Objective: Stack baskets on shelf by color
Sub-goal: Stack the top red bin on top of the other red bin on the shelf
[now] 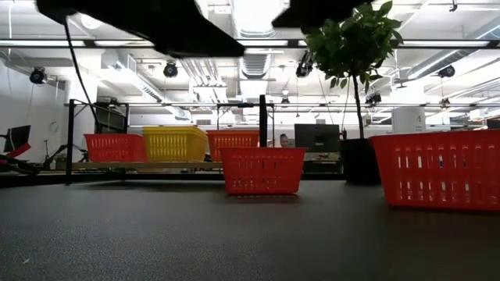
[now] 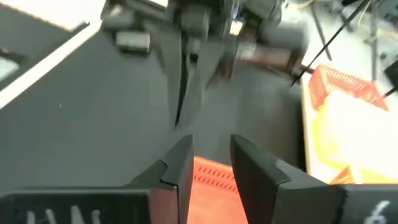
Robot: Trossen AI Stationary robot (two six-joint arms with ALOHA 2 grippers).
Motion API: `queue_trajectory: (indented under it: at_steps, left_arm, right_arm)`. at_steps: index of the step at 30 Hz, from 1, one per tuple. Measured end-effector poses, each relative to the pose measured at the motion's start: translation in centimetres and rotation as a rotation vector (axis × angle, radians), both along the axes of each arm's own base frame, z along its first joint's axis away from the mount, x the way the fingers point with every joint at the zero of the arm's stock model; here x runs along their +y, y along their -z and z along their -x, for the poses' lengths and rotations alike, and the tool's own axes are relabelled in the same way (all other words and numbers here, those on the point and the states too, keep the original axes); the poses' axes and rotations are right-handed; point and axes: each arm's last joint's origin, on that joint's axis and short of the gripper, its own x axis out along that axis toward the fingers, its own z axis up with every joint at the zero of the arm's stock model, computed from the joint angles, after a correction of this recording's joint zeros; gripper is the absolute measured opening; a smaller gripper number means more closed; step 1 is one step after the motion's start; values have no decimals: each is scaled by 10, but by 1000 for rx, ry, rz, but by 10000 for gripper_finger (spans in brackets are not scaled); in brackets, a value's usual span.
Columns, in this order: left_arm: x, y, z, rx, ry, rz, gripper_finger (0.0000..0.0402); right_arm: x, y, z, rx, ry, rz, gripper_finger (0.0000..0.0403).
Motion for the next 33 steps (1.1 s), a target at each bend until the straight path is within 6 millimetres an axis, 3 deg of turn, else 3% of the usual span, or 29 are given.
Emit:
queue_trajectory:
  at_steps: [4, 9, 18, 26, 33]
  left_arm:
    - [7, 11, -20, 24, -53, 69, 5]
    - [11, 21, -41, 61, -23, 121, 5]
    - [18, 17, -58, 138, -54, 111, 13]
    - [27, 7, -65, 224, -57, 123, 88]
    - [45, 14, -66, 266, -34, 178, 139]
  right_arm:
    - [-1, -13, 14, -47, -5, -9, 87]
    - [2, -6, 35, -29, -32, -8, 78]
    - [-2, -10, 58, -69, -29, -21, 77]
    - [-2, -8, 61, -48, -32, -10, 73]
    - [-3, -5, 67, 16, -19, -22, 73]
